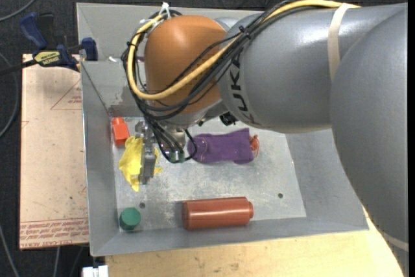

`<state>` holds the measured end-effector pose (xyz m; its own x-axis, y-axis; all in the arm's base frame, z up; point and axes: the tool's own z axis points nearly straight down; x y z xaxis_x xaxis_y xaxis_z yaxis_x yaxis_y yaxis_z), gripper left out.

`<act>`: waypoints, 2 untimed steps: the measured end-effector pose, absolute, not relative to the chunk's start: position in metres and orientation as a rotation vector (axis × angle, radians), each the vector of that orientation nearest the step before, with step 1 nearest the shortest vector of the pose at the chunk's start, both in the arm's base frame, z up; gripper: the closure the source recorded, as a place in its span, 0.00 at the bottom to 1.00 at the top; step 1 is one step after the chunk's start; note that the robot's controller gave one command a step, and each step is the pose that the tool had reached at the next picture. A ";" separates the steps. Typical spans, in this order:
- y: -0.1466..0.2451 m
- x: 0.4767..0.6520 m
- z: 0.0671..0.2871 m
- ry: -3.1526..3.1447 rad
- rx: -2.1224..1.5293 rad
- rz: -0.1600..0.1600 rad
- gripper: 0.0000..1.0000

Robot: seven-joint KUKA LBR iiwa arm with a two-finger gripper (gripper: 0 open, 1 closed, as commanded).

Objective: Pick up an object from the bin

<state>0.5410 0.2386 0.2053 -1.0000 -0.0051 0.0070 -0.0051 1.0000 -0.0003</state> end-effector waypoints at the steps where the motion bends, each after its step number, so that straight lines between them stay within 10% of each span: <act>1: 0.237 0.543 0.210 -3.142 0.002 -0.002 0.00; 2: 0.240 0.550 0.262 -3.134 -0.028 0.001 0.00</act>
Offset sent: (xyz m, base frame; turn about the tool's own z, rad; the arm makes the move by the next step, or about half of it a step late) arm 0.0132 0.0029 0.0853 0.0353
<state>0.5502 0.2400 0.2616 -0.9998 0.0179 0.0076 0.0179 0.9998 -0.0005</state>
